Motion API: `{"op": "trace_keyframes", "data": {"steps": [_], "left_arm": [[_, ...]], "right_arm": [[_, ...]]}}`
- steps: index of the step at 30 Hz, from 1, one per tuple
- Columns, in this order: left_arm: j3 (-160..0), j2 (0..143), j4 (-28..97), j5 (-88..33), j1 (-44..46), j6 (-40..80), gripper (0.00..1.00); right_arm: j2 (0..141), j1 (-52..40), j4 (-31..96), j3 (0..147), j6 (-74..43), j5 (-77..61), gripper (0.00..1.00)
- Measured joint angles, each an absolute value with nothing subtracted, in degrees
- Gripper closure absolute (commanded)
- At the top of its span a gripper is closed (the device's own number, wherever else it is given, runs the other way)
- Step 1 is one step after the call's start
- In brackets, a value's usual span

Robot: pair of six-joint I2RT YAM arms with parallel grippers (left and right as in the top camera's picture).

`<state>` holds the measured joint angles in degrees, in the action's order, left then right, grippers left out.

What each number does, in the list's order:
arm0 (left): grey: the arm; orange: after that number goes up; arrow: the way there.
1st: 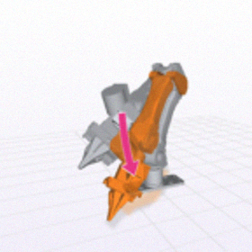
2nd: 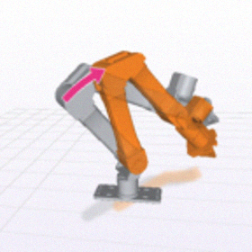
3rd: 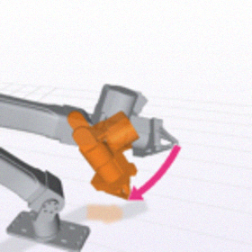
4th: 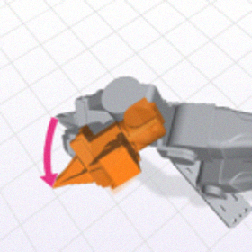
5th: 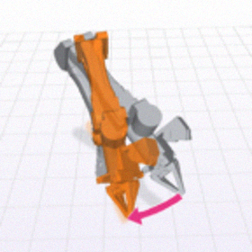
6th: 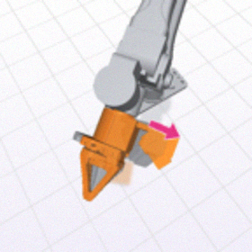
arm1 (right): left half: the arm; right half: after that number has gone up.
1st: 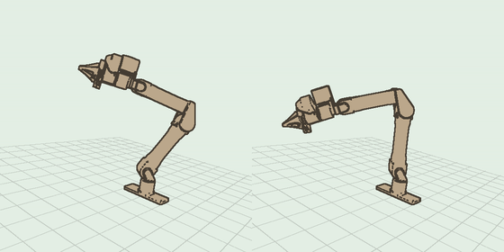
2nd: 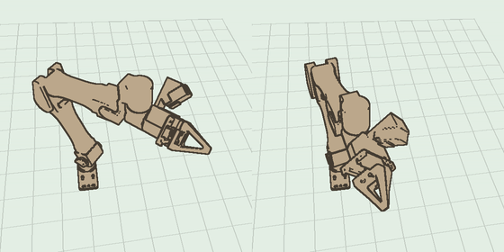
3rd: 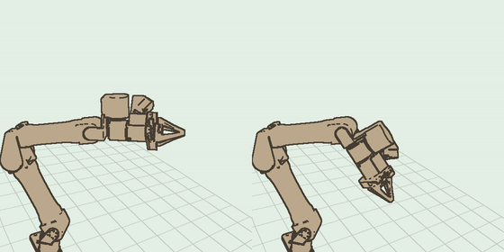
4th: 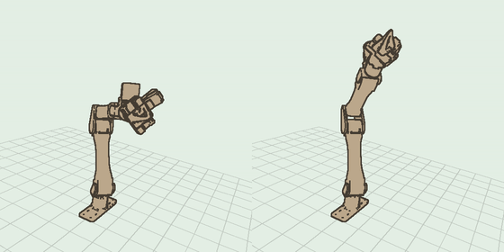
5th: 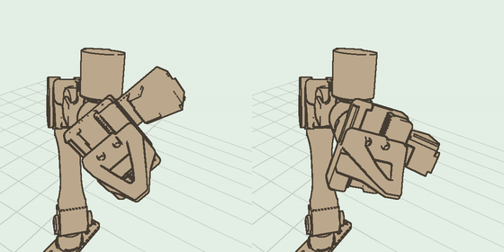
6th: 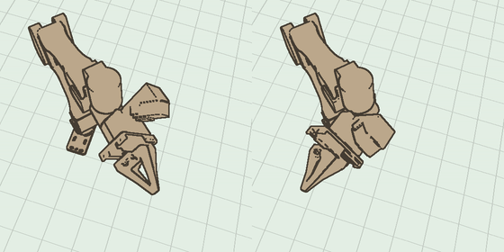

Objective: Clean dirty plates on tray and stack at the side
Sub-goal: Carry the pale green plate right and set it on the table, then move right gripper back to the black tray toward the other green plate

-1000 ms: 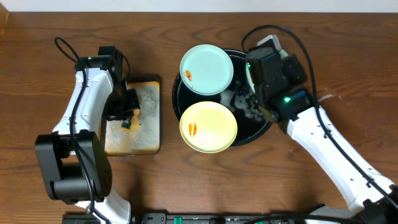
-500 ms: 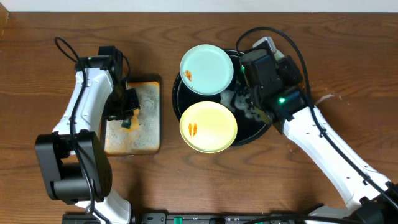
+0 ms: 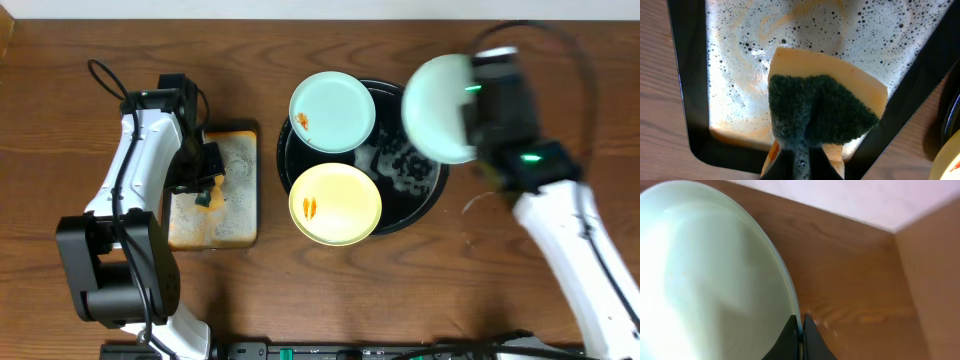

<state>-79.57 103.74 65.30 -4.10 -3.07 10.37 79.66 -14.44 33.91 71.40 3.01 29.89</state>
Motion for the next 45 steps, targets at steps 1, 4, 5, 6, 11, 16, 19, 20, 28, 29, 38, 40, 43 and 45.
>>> {"op": "trace_keyframes", "data": {"steps": [1,4,5,6,11,16,19,20,28,29,38,40,43,45], "left_arm": [[-79.57,103.74,65.28,-4.1,-3.07,10.39,0.92],[-79.57,103.74,65.28,-4.1,-3.07,10.37,0.92],[-79.57,103.74,65.28,-4.1,-3.07,10.37,0.92],[-79.57,103.74,65.3,-4.1,-3.07,10.37,0.92],[-79.57,103.74,65.1,-4.1,-3.07,10.35,0.92],[-79.57,103.74,65.1,-4.1,-3.07,10.24,0.92],[-79.57,103.74,65.1,-4.1,-3.07,10.24,0.92],[-79.57,103.74,65.08,-4.12,-3.07,10.24,0.92],[-79.57,103.74,65.1,-4.12,-3.07,10.24,0.92],[-79.57,103.74,65.1,-4.12,-3.07,10.24,0.92],[-79.57,103.74,65.1,-4.14,-3.07,10.24,0.92],[-79.57,103.74,65.1,-4.12,-3.07,10.22,0.92],[-79.57,103.74,65.1,-4.14,-3.07,10.24,0.92],[-79.57,103.74,65.14,-4.14,-3.07,10.24,0.92]], "right_arm": [[78.81,-11.57,34.76,71.44,2.24,28.14,0.99],[77.97,-1.87,37.71,71.5,0.21,21.56,0.99],[78.3,0.73,38.52,71.5,-0.16,19.9,0.99],[79.0,4.29,39.33,71.5,-0.67,17.34,0.99],[85.32,17.76,40.07,71.5,-2.76,8.25,0.99],[92.36,24.62,40.03,71.5,-3.95,5.08,0.99],[96.64,26.92,39.83,71.5,-4.89,4.29,0.99],[97.78,27.38,39.79,71.5,-5.08,4.25,0.99],[101.75,30.63,38.98,71.5,-6.24,3.22,0.59],[101.73,30.87,38.65,71.5,-6.09,3.2,0.55],[93.51,31.53,38.59,71.48,-8.29,-9.06,0.32],[88.9,30.57,38.26,71.5,-8.32,-15.2,0.34],[82.61,26.76,39.38,71.64,-8.36,-24.12,0.37],[80.66,22.41,41.21,71.64,-8.34,-28.12,0.38]]}}
